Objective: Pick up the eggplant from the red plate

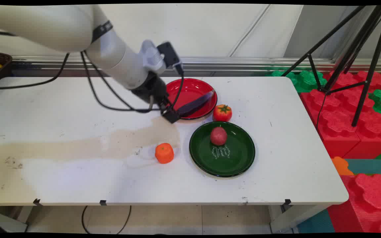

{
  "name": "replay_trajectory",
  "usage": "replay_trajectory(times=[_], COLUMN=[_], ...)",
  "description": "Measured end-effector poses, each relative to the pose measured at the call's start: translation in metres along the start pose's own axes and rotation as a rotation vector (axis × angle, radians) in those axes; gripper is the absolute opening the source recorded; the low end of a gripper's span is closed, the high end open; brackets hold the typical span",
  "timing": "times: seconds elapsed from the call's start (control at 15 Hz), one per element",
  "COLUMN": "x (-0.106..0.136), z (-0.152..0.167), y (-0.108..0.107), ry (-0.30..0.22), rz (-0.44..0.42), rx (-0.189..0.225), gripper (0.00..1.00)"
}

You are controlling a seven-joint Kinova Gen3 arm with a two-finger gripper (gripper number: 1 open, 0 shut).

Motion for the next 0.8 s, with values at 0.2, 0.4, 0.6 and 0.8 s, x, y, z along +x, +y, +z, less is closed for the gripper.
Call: replay_trajectory(times=[0.2, 0.4, 0.6, 0.8], x=[0.018, 0.037, 0.048, 0.057], z=[0.009, 0.031, 0.051, 0.081], y=[-0.012, -0.026, -0.037, -0.049], ry=[0.003, -0.002, -0.012, -0.033], rz=[-0.023, -0.056, -0.075, -0.085], rx=[0.024, 0.048, 0.060, 0.058], gripper=[1.00, 1.00, 1.00, 1.00])
